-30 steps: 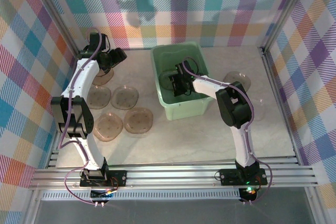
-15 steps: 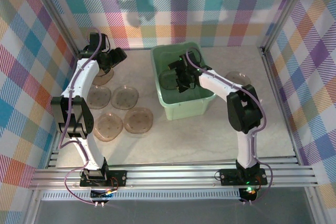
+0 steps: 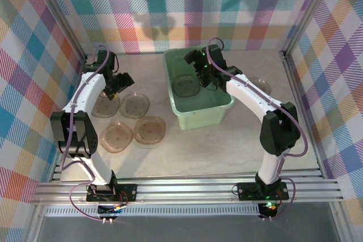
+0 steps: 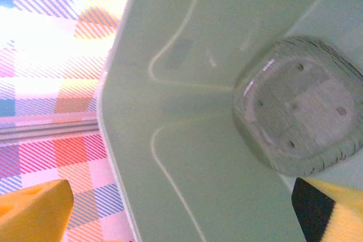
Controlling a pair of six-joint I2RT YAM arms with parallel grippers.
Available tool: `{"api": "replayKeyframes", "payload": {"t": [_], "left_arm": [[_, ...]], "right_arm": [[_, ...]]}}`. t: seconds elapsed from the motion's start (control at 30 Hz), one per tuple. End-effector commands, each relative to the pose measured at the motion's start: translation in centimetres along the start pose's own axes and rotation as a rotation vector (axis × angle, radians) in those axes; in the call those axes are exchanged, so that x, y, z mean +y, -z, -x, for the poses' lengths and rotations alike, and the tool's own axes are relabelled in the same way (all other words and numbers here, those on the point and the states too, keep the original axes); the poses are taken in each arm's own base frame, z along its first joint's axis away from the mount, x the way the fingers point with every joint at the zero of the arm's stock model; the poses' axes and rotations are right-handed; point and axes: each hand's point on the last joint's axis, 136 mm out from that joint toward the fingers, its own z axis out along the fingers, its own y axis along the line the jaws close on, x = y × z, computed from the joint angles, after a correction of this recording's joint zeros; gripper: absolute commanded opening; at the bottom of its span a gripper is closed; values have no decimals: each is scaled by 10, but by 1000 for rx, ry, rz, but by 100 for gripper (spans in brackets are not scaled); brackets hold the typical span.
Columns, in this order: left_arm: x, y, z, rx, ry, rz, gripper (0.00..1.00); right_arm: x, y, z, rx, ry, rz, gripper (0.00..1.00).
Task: Place the plates into the plastic bin on the countertop
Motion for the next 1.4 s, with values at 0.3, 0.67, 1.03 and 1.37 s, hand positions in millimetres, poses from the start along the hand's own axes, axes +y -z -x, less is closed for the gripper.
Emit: {"api": "replayKeyframes", "payload": {"t": [0.3, 0.67, 1.03, 1.37], "left_arm": [[49, -28, -48, 117, 193, 128, 77], [53, -58, -61, 166, 283, 147, 71], [51, -80, -66, 193, 312, 153, 70], [53, -91, -68, 209, 305, 169, 67]], "right_arm": [[14, 0, 9, 12, 97, 81, 91], [-4, 0, 11, 19, 55, 46, 89], [-16, 3, 11, 16, 43, 19, 89], [-21, 3, 12, 18, 38, 9, 89]]}}
